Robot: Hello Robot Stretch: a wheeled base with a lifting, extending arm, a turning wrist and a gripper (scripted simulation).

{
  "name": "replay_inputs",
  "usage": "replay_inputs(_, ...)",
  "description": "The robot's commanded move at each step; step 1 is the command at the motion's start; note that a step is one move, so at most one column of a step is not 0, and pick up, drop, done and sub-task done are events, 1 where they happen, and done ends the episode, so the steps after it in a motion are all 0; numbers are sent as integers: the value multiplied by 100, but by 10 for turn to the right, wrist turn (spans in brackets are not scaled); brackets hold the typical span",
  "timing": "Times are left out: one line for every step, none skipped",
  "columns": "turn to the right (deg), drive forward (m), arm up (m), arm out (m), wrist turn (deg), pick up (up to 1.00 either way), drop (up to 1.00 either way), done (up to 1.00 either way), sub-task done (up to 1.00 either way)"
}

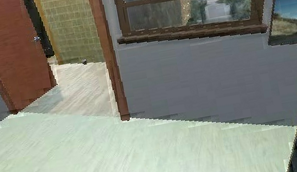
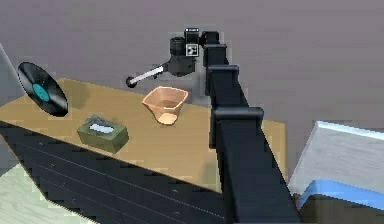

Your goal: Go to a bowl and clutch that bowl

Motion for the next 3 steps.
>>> replay_inputs(0, 0, 0, 0, 240, 0, 0, 0, 0)
replay_inputs(0, 0, -14, 0, 0, 0, 0, 0, 0)
replay_inputs(0, 0, 0, 0, 0, 100, 0, 0, 0)
